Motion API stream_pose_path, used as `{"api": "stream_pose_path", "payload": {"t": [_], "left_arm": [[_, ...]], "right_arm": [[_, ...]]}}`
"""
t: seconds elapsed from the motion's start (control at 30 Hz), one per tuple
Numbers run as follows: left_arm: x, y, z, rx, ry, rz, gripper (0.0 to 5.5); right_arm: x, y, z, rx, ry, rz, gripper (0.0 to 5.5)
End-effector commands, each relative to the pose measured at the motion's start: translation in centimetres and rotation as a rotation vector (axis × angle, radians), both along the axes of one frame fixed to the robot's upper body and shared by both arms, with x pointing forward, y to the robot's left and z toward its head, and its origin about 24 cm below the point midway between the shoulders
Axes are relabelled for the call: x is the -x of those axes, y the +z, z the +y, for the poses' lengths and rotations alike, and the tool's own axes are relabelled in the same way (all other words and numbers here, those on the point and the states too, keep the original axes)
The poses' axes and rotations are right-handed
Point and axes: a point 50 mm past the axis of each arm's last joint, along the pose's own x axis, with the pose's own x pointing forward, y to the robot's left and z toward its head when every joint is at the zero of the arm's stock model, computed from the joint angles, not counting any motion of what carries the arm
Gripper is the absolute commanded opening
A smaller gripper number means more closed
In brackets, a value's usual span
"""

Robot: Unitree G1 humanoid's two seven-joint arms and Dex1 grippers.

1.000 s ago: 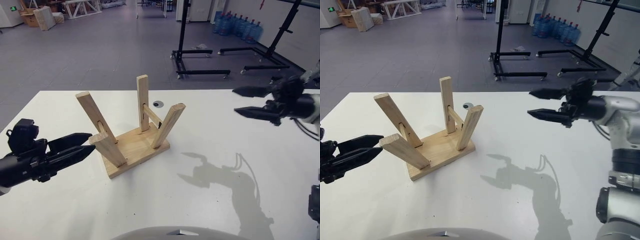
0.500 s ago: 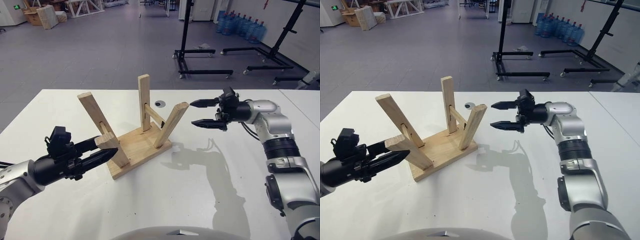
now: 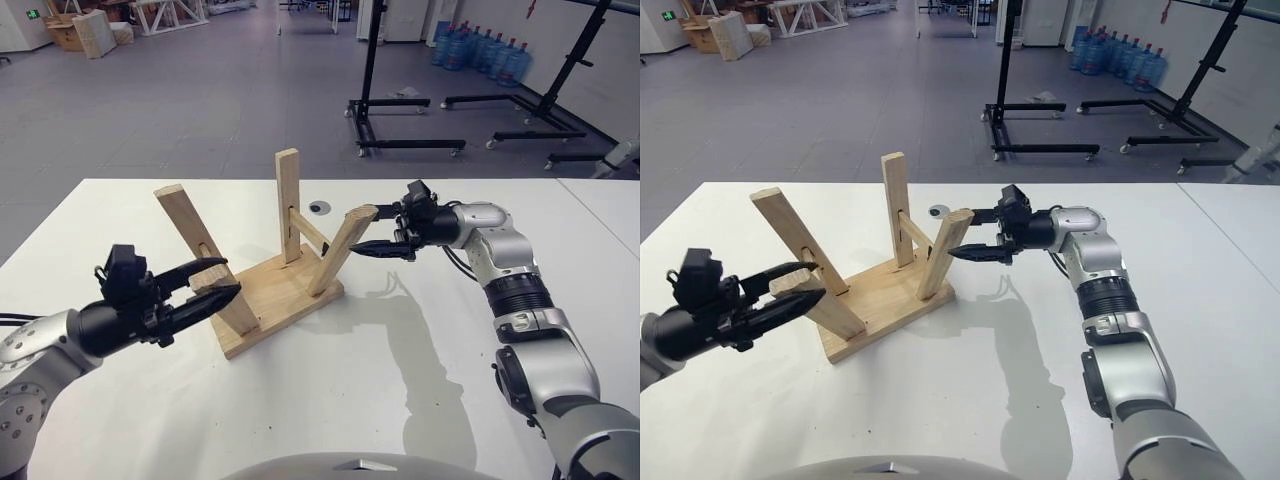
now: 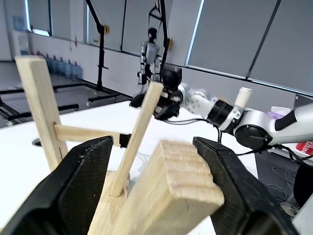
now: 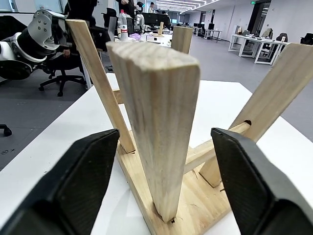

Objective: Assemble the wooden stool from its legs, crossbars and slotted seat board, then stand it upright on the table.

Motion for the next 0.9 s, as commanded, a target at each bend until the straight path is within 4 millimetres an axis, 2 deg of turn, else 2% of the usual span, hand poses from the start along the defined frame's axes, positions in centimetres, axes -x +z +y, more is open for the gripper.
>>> {"api": "stream_pose_path", "payload": {"t": [0.03, 0.17, 0.33, 0.43, 0.67, 0.9], "left_arm": [[-0.3, 0.0, 0.8, -0.045, 0.006, 0.005, 3.01], [-0.8, -0.4, 1.4, -0.072, 0.003, 0.011, 3.01], [-2.4, -0.8, 1.6, -0.083, -0.009, 0.001, 3.01], [-2.7, -0.9, 1.7, -0.090, -0.034, 0.006, 3.01], [-2.9, -0.2, 0.7, -0.082, -0.118, -0.002, 3.01], [-2.8, -0.2, 0.9, -0.114, -0.174, 0.028, 3.01]], "right_arm": [[0.0, 0.5, 1.2, -0.019, 0.039, -0.021, 2.64], [0.9, 0.3, 1.3, -0.026, 0.089, -0.005, 1.93], [5.2, 1.1, 0.5, -0.073, 0.161, 0.010, 1.20], [7.0, 1.2, 0.4, -0.079, 0.136, 0.022, 1.10], [7.2, 1.2, -0.7, -0.069, -0.020, 0.010, 1.08], [6.9, 0.8, -1.3, -0.026, -0.058, -0.014, 1.05]]}}
